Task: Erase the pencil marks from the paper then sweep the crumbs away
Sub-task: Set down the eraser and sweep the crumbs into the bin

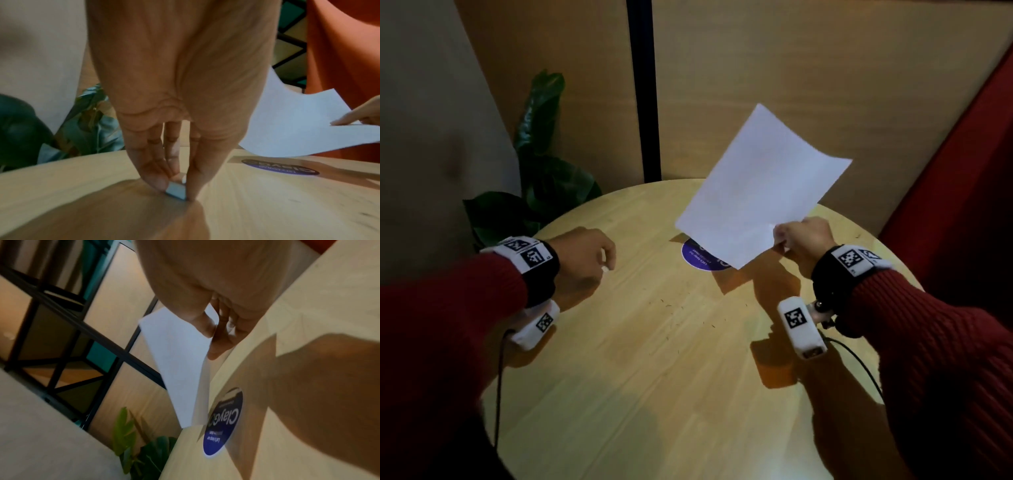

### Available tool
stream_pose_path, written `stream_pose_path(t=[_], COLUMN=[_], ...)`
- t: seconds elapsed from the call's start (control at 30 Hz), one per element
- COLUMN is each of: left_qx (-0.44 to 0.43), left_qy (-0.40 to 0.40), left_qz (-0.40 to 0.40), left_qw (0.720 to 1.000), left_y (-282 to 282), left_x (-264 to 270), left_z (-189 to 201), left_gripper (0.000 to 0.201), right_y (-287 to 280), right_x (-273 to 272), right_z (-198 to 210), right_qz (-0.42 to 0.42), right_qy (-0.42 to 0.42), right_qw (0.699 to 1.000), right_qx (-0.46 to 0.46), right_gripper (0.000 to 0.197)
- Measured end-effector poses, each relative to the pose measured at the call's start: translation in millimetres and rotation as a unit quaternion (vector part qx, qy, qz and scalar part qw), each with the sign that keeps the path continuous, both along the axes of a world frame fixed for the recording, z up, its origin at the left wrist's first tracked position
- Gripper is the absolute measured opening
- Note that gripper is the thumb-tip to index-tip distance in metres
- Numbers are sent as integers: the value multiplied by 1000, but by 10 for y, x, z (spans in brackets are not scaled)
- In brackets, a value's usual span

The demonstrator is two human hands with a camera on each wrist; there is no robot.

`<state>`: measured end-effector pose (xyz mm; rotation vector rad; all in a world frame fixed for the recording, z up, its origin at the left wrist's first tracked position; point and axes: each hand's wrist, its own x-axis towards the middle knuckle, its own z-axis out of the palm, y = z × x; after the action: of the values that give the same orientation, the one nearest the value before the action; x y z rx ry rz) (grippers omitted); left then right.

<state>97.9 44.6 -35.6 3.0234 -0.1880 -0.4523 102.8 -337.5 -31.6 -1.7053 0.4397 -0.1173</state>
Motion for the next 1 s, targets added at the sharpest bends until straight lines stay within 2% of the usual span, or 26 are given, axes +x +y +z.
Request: stream_pose_path(t=[0.07, 0.1, 0.2, 0.23, 0.27, 0.3, 0.37, 0.5, 0.53, 0.63, 0.7, 0.77, 0.9, 1.0], left_qx=[11, 7, -57, -90, -119, -143, -172, -166, -153, -122, -124, -130, -149, -145], left_qy=[28, 26, -27, -42, -55, -66, -80, -50, -42, -42, -42, -37, -41, -44], left_qz=[-12, -18, -21, -14, -5, 6, 28, 50, 52, 86, 112, 126, 143, 149], left_qw=[999, 999, 998, 995, 991, 988, 981, 984, 986, 988, 985, 983, 978, 977], left_y=[-14, -29, -18, -3, 8, 5, -83, -437, -515, -624, -636, -650, -653, -661], left_x=[89, 154, 439, 537, 619, 706, 816, 931, 948, 986, 1000, 995, 977, 935], left_z=[101, 179, 524, 661, 792, 891, 955, 545, 401, 68, -53, -107, -146, -163], left_gripper=[13, 12, 11, 12, 12, 11, 10, 7, 6, 7, 12, 16, 21, 24], right_y=[86, 133, 250, 282, 310, 341, 406, 524, 547, 592, 600, 616, 608, 544], right_x=[59, 92, 135, 138, 145, 189, 260, 445, 462, 529, 565, 545, 532, 480], right_z=[-82, -126, -228, -255, -276, -303, -341, -482, -498, -558, -576, -512, -448, -396], right_qz=[-4, -2, 19, 23, 22, 17, -1, -1, 16, 59, 85, 108, 178, 214], right_qy=[17, 17, 14, 18, 18, 16, 22, 70, 84, 101, 104, 122, 147, 143], right_qw=[1000, 999, 999, 999, 999, 1000, 1000, 997, 995, 992, 989, 983, 966, 955], right_qx=[21, 34, 35, 27, 22, 9, -14, -40, -51, -51, -64, -86, -117, -149], right_gripper=[12, 26, 108, 120, 120, 111, 80, 25, 22, 37, 30, 26, 31, 31])
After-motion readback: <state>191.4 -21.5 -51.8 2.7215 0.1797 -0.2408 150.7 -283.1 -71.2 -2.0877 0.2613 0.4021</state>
